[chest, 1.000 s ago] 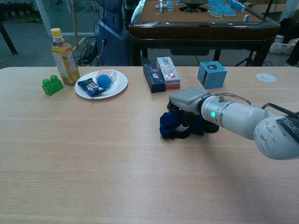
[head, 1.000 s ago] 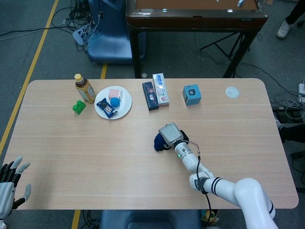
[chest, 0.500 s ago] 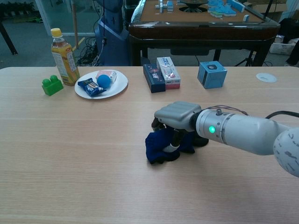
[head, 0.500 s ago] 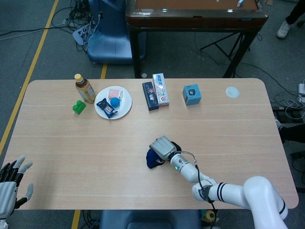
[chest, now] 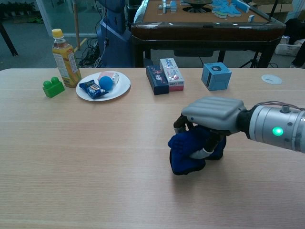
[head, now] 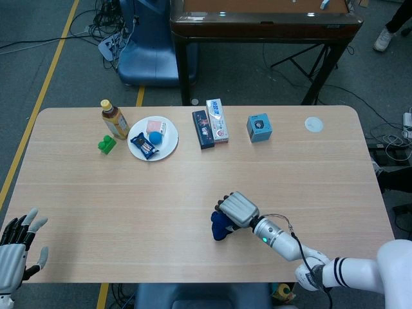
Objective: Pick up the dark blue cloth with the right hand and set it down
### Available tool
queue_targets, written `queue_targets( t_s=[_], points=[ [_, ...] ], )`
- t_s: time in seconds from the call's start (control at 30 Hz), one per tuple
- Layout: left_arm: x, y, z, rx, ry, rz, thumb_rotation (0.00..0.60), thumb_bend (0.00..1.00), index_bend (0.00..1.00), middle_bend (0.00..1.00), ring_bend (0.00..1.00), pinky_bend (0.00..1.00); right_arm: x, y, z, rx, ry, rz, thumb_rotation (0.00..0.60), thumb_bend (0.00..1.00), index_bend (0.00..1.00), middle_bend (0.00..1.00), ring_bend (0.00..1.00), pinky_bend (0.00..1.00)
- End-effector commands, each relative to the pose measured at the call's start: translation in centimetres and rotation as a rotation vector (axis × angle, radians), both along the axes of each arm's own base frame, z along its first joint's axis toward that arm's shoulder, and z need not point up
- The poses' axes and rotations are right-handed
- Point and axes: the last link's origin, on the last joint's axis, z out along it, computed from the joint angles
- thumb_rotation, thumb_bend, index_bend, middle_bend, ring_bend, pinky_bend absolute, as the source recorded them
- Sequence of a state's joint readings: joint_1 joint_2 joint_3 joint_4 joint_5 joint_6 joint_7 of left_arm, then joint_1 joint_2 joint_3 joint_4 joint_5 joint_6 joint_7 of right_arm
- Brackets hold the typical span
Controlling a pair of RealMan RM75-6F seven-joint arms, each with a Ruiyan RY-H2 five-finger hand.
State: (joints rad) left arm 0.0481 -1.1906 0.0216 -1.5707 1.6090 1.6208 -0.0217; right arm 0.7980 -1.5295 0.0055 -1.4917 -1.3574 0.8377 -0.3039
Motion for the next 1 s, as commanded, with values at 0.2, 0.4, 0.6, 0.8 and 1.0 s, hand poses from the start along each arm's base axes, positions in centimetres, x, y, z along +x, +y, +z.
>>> queue_targets(
  t_s=[0.2, 0.4, 0.6, 0.8, 1.0],
  points=[
    [0.3, -0.1, 0.0, 0.001, -0.001, -0.007, 0.600, 0.44, 0.17, 0.00, 0.05, 0.00, -0.7, 2.4, 3.0, 0.009, -0.077, 0.035, 0.600, 0.38, 0.39, 0.32, 0.30, 0.46],
    [0.3, -0.3, 0.1, 0.005, -0.002, -0.008, 0.600, 0.44, 0.17, 0.00, 0.05, 0.00, -0.8, 3.4, 3.7, 0.024, -0.081, 0.046, 0.600, 0.28, 0.25, 0.25, 0.22, 0.38],
    [0.3, -0.4, 0.2, 0.010, -0.003, -0.008, 0.600, 0.44, 0.17, 0.00, 0.05, 0.00, -0.6, 3.7, 4.7, 0.018, -0.084, 0.050, 0.600, 0.10, 0.00, 0.03, 0.06, 0.19],
    [0.1, -0.3, 0.3, 0.016, -0.005, -0.006, 0.600, 0.44, 0.17, 0.00, 0.05, 0.00, -1.3, 3.6, 6.8, -0.099, -0.088, 0.051, 0.600, 0.09, 0.00, 0.05, 0.04, 0.17],
    [0.0, 0.0, 0.4, 0.015, -0.005, -0.009, 0.600, 0.44, 0.17, 0.00, 0.05, 0.00, -3.7, 4.0, 9.7, -0.235, -0.071, -0.023, 0.600, 0.16, 0.03, 0.15, 0.11, 0.18]
  ],
)
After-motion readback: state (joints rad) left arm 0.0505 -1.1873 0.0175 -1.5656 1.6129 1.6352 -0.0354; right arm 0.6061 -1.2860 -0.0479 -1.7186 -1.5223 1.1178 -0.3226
